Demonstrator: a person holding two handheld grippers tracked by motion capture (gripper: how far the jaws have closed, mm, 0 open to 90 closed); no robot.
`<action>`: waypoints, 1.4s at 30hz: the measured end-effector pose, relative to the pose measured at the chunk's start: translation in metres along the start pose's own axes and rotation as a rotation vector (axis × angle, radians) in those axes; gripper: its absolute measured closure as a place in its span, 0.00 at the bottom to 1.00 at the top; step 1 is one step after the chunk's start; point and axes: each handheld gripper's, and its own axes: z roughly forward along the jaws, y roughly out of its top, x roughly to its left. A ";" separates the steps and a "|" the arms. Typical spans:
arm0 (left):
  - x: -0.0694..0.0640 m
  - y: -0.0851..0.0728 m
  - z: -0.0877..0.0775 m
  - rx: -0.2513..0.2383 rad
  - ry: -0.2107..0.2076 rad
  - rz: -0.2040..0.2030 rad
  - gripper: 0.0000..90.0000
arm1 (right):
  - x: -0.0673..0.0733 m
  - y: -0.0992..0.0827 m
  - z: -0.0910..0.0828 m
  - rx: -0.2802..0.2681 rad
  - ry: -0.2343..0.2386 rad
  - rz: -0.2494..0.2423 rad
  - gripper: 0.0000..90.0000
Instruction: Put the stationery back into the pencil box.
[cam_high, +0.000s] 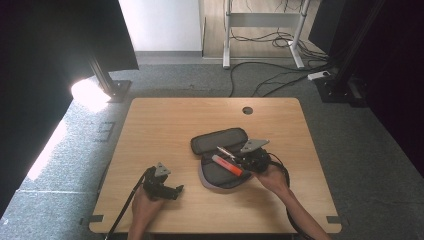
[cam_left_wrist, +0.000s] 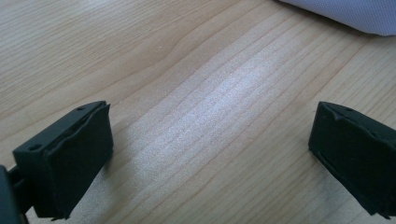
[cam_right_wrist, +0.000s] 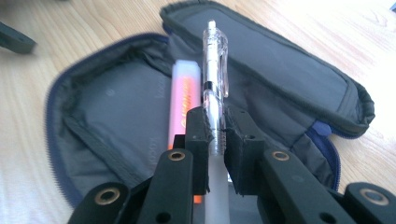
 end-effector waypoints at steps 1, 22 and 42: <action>0.000 0.000 0.000 0.000 0.000 0.000 0.00 | -0.001 -0.002 0.002 0.005 -0.003 -0.003 0.87; 0.000 0.000 0.000 0.002 0.001 0.002 0.00 | -0.007 -0.019 0.032 0.081 -0.015 0.005 0.86; 0.000 0.000 0.000 0.001 0.001 0.001 0.00 | -0.006 -0.010 0.020 0.078 0.006 0.012 0.45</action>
